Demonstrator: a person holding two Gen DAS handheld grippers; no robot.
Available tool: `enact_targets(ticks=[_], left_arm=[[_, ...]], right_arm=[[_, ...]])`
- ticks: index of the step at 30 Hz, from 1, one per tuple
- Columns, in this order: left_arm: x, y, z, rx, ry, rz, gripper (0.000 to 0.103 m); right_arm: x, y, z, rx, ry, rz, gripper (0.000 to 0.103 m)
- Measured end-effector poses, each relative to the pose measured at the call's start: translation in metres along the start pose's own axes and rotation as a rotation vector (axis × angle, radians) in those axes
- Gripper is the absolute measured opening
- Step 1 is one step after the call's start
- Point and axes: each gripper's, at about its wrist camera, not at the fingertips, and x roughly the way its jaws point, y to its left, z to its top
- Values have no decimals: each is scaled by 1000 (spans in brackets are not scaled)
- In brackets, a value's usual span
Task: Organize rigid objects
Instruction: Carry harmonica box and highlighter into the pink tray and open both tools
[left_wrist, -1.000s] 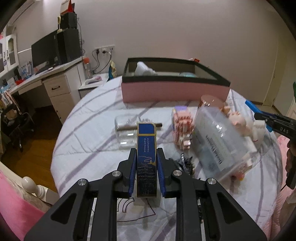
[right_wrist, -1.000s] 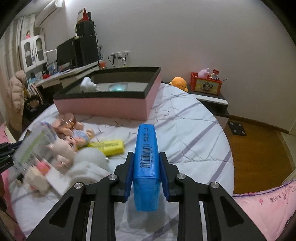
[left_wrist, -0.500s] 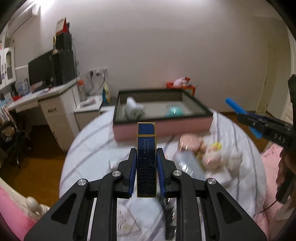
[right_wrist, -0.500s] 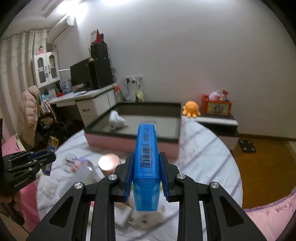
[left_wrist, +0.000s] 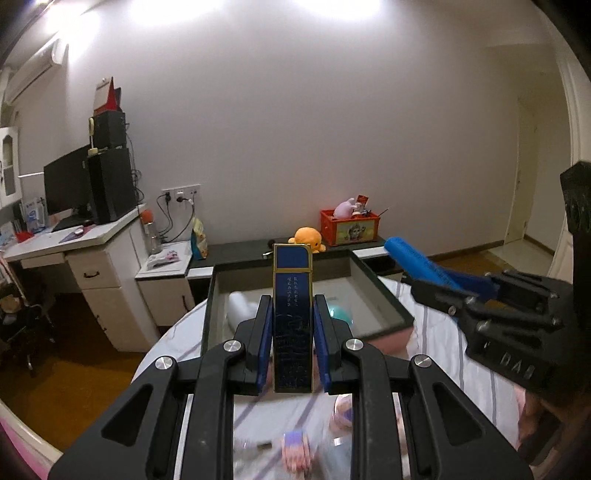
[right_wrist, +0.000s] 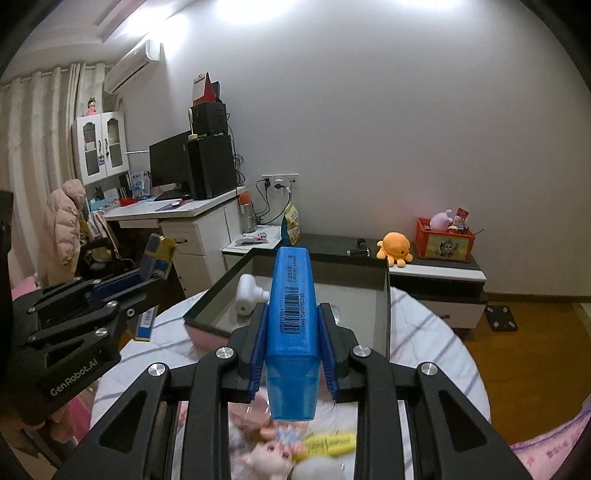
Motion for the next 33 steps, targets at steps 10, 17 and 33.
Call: enact_targets(ticks=[10, 17, 33], left_arm=[[105, 25, 17, -5, 124, 8, 20], [166, 27, -13, 4, 274, 10, 21], [159, 36, -24, 27, 257, 94, 56]], right_arm=[[95, -25, 20, -7, 139, -9, 27], [165, -25, 1, 5, 301, 44, 27], [171, -18, -3, -2, 322, 58, 28]])
